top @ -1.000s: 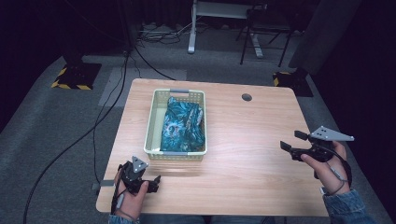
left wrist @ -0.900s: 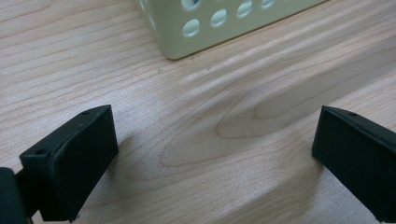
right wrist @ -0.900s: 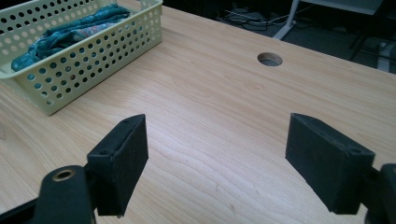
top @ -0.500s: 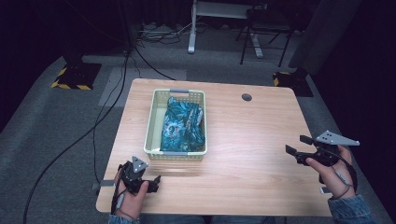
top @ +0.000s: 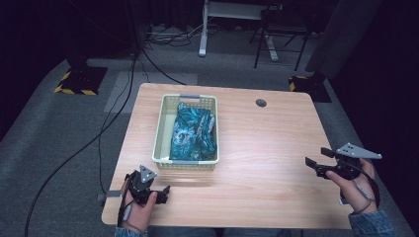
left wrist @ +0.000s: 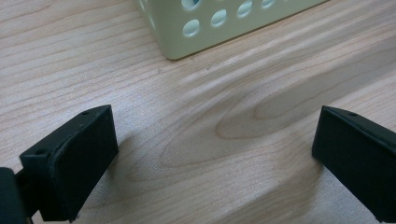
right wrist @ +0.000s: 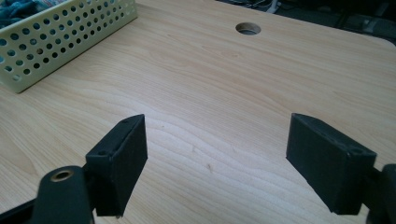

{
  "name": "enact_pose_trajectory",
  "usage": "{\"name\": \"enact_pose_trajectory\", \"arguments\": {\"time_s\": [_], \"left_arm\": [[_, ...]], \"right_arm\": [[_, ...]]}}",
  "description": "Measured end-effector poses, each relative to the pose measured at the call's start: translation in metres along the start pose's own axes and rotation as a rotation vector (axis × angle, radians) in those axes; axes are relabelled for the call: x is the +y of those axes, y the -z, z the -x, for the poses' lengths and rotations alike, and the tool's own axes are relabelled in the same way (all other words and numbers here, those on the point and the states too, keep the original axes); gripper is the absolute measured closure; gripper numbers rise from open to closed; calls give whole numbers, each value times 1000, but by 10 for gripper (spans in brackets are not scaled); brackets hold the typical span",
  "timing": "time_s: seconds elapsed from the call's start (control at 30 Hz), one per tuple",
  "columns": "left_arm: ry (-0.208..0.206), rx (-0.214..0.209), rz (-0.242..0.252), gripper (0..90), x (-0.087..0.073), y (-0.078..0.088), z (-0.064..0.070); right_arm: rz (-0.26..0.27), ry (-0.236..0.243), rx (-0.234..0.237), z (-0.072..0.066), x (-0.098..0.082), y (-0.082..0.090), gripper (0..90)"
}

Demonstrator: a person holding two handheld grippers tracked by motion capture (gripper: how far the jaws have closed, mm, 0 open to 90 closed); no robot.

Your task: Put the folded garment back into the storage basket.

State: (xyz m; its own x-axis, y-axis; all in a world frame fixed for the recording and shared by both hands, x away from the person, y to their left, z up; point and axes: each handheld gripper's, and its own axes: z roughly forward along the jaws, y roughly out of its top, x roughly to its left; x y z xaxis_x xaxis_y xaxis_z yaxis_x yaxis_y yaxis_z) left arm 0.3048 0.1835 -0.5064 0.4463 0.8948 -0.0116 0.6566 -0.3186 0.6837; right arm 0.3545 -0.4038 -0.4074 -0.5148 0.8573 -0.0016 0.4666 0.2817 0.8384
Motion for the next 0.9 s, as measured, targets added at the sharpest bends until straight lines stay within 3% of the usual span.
{"name": "enact_pose_trajectory", "arguments": {"time_s": [0.9], "left_arm": [[0, 0, 0, 0, 0, 0, 0]], "right_arm": [[-55, -52, -12, 9, -38, -5, 203]]}}
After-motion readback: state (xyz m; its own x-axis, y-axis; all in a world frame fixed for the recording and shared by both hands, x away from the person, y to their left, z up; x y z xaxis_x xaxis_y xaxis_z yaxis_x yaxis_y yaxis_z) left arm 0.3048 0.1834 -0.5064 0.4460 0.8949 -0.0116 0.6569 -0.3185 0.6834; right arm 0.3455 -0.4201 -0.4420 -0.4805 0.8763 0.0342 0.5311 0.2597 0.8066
